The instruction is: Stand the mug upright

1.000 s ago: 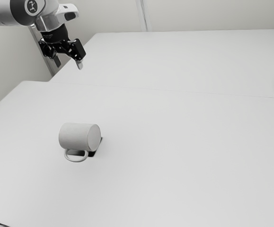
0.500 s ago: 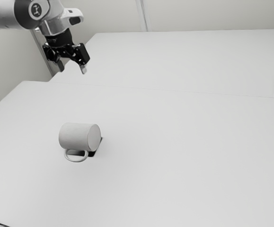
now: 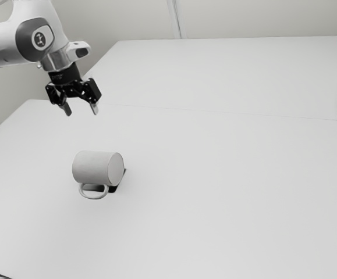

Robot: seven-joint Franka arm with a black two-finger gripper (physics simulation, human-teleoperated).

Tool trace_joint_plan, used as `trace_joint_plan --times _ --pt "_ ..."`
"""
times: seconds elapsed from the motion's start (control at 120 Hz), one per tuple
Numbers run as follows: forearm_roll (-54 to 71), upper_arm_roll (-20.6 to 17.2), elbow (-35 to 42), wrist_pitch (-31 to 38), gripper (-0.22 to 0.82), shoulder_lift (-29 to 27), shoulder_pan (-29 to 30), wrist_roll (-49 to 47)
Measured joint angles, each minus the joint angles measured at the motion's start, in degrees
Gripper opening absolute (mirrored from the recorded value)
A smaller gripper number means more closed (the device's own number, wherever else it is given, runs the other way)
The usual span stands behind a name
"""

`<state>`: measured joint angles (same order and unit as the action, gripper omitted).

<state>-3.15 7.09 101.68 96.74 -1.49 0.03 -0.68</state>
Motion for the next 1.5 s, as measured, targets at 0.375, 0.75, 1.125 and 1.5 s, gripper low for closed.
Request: trace_joint_plan --times 0.375,0.75,1.125,1.5 --pt "-10.55 0.9 6.54 8.17 0.6 3.64 7.3 16.4" --pt "-19.01 0.39 5.7 8.96 0.6 10.15 18.63 33.79" --pt "-29.33 -2.19 2.98 3.06 0.6 18.37 26.9 47.87" --pt "-39.36 -7.36 2.76 -5.62 0.6 24.24 32.63 54.95"
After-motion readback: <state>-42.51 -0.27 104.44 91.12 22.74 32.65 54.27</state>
